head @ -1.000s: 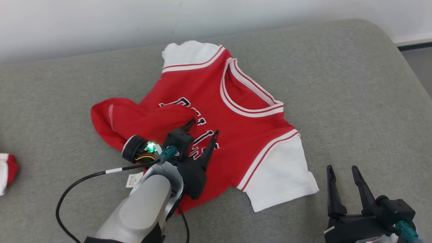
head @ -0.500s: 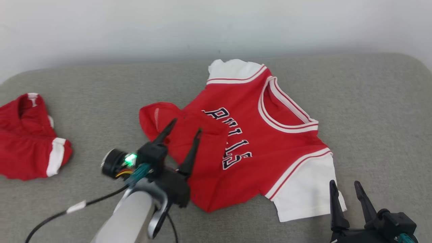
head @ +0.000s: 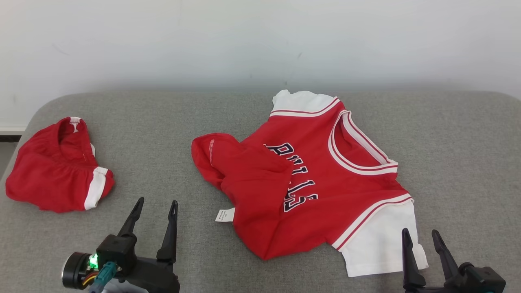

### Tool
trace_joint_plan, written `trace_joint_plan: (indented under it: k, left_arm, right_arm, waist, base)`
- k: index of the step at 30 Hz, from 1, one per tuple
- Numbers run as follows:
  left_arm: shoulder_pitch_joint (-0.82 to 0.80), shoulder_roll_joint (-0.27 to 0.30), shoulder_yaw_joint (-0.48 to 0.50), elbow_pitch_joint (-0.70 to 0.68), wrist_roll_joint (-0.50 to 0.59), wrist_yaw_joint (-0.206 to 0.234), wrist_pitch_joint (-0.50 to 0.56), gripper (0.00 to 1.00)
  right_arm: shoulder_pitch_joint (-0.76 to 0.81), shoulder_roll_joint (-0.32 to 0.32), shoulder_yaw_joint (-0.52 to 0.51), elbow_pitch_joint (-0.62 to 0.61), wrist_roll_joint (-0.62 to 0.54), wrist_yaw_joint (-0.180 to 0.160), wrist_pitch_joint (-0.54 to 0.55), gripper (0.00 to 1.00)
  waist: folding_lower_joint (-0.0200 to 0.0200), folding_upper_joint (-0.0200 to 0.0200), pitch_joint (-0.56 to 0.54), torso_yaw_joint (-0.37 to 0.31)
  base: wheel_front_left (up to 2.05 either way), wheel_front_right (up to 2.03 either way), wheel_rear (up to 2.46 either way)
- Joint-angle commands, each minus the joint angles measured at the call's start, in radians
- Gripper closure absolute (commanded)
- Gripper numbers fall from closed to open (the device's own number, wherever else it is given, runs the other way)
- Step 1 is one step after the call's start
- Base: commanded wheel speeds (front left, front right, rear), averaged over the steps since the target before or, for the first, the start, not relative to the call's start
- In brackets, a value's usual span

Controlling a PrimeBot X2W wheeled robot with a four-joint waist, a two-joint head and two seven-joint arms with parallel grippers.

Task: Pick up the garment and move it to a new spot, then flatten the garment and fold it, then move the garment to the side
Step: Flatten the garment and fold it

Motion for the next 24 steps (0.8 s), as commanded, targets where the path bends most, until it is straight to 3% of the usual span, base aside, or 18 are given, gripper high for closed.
trace_joint_plan:
  k: [1,8,17,24]
  left_arm:
    - [0.012,-0.002,0.004,-0.007,0.006,0.000,-0.003,0.00]
    - [-0.024,-0.024,-0.013,0.021,0.017,-0.035,-0.003,0.00]
    - [-0.111,-0.053,-0.060,0.181,0.019,-0.090,0.007,0.00]
    - [-0.147,-0.068,-0.099,0.290,0.023,-0.113,0.035,0.00]
  right_arm:
    - [0.005,0.000,0.000,-0.003,-0.008,-0.002,-0.001,0.00]
    - [-0.012,0.000,0.019,-0.002,-0.017,-0.002,-0.001,0.00]
    - [-0.028,0.000,0.014,-0.003,-0.023,-0.002,-0.001,0.00]
    - [-0.034,0.000,0.010,-0.003,-0.014,-0.002,-0.001,0.00]
  waist:
    - [0.0002,0.0000,-0.002,0.003]
    - [0.0002,0.0000,0.015,-0.028]
    - [0.0002,0.0000,0.057,-0.118]
    - [0.0002,0.0000,0.075,-0.145]
  base:
    - [0.00,0.00,0.00]
    - [0.00,0.00,0.00]
    - [0.00,0.00,0.00]
    - [0.00,0.00,0.00]
